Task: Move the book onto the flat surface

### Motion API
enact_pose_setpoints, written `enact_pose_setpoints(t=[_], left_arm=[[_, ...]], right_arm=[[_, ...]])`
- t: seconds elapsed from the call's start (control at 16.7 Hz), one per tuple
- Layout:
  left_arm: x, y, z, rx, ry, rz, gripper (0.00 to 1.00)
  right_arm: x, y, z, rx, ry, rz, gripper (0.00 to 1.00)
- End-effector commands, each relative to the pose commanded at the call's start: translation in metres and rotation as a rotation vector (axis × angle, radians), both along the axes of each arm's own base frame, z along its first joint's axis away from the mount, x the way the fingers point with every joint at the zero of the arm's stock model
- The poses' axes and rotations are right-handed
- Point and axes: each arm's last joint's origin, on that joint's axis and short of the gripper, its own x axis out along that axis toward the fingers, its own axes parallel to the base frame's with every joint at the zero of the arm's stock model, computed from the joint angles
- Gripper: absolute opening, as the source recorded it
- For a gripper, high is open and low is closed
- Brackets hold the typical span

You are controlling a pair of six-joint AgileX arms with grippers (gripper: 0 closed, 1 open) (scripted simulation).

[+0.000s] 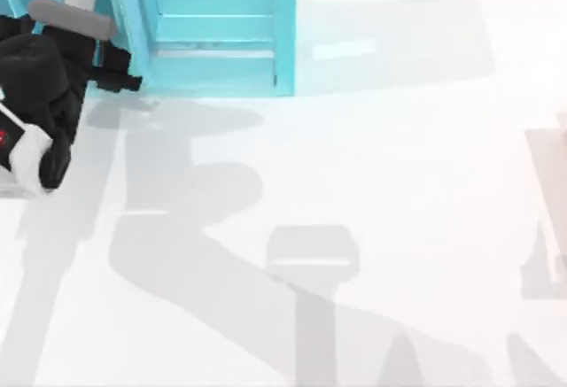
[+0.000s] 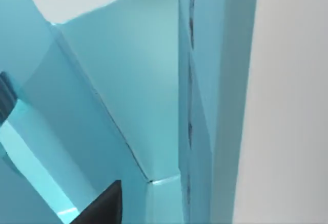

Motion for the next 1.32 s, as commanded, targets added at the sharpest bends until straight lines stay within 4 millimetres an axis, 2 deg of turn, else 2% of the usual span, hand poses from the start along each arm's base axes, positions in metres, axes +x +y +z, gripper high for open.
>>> enact_pose_setpoints(t=[0.18, 0.48, 1.26, 1.32], left_arm=[[0.019, 0.002, -0.002, 0.000, 0.001, 0.000, 1.00], [0.022, 0.002, -0.002, 0.000, 0.002, 0.000, 1.00], [0.022, 0.002, -0.002, 0.000, 0.002, 0.000, 0.02], [0.022, 0.002, -0.002, 0.000, 0.002, 0.000, 0.00]], right_arm=[[0.000, 0.000, 0.000, 0.000, 0.000, 0.000, 1.00], [0.000, 0.000, 0.000, 0.000, 0.000, 0.000, 1.00], [0.000, 0.000, 0.000, 0.000, 0.000, 0.000, 1.00], [0.000, 0.000, 0.000, 0.000, 0.000, 0.000, 1.00]])
